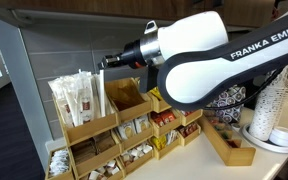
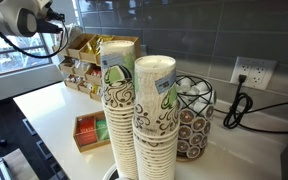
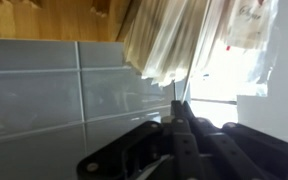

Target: Put one white straw on the counter.

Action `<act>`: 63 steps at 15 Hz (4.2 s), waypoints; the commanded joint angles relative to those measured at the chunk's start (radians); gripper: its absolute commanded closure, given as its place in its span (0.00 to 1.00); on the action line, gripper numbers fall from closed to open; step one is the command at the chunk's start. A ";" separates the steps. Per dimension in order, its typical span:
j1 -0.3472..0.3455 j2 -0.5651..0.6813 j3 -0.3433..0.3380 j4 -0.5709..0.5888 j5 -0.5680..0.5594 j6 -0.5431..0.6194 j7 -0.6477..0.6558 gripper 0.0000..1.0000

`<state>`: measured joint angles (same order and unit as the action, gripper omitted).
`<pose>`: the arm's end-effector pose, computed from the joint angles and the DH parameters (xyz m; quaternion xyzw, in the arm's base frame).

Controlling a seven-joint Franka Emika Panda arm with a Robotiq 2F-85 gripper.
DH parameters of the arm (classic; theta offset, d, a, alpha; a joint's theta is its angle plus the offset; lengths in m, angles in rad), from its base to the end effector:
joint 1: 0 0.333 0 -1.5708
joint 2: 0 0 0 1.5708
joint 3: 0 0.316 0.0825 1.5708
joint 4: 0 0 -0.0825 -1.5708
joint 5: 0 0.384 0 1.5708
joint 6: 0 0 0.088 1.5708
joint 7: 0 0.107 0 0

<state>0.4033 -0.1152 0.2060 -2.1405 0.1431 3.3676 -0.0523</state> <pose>0.4575 0.3076 0.6214 -0.7585 -0.1994 -0.5904 0.1908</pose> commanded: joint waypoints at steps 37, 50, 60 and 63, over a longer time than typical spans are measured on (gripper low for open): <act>0.159 -0.250 -0.210 -0.328 0.150 -0.848 -0.329 1.00; 0.052 -0.310 -0.114 -0.358 0.139 -0.944 -0.339 0.22; 0.072 -0.506 -0.140 -0.336 0.170 -1.032 -0.355 0.00; 0.076 -0.542 -0.143 -0.327 0.171 -1.080 -0.357 0.00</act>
<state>0.4671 -0.6129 0.0751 -2.4655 0.2921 2.3476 -0.3920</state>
